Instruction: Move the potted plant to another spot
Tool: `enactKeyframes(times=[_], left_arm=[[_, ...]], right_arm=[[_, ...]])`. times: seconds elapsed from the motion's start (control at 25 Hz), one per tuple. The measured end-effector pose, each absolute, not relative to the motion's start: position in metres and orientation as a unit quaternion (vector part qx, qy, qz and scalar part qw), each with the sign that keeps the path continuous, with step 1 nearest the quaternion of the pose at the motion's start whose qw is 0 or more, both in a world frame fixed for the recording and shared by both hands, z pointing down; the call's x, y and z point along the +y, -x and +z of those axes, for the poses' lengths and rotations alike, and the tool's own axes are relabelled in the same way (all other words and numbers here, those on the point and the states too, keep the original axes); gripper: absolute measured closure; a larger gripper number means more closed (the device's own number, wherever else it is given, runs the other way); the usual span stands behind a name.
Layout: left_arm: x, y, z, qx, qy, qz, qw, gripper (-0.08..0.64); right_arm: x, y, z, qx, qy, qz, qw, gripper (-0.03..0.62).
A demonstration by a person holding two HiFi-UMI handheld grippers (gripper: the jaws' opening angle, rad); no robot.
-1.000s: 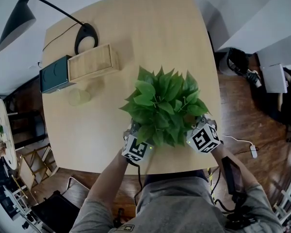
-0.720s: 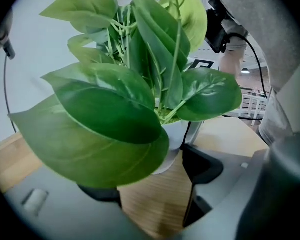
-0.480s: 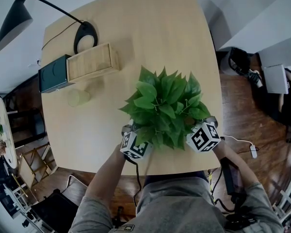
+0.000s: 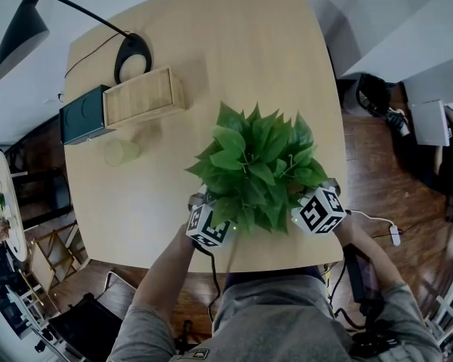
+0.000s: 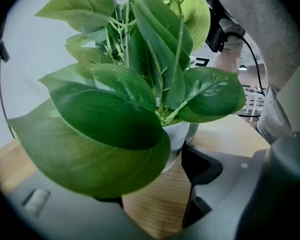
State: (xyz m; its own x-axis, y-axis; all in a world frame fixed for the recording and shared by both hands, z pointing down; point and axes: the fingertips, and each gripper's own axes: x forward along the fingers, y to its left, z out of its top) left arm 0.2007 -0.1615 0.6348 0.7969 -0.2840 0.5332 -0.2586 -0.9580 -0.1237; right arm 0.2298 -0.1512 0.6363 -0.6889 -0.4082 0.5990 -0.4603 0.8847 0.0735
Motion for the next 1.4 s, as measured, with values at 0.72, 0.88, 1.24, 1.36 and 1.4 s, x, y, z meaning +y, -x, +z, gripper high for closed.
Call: enactKeyframes(times=[0.72,0.88,1.24,1.36,1.4], left_arm=[[-0.17,-0.202,0.584,0.165,0.949,-0.263,0.048,0.193],[-0.164,-0.202,0.555,0.174,0.949,-0.254,0.061,0.195],[-0.152,-0.196,0.498,0.183,0.952,-0.233,0.081,0.193],[-0.145,-0.196,0.482,0.179,0.954,-0.224,0.084,0.193],[-0.143,-0.196,0.478,0.177,0.955,-0.222,0.085,0.193]], right_arm=[[-0.16,-0.23,0.584,-0.915,-0.248,0.002,0.319,0.244],[-0.154,-0.23,0.558,-0.915,-0.251,-0.018,0.316,0.244],[-0.143,-0.222,0.503,-0.918,-0.256,-0.036,0.301,0.244],[-0.138,-0.219,0.49,-0.918,-0.258,-0.043,0.299,0.244],[-0.136,-0.219,0.486,-0.918,-0.258,-0.045,0.297,0.244]])
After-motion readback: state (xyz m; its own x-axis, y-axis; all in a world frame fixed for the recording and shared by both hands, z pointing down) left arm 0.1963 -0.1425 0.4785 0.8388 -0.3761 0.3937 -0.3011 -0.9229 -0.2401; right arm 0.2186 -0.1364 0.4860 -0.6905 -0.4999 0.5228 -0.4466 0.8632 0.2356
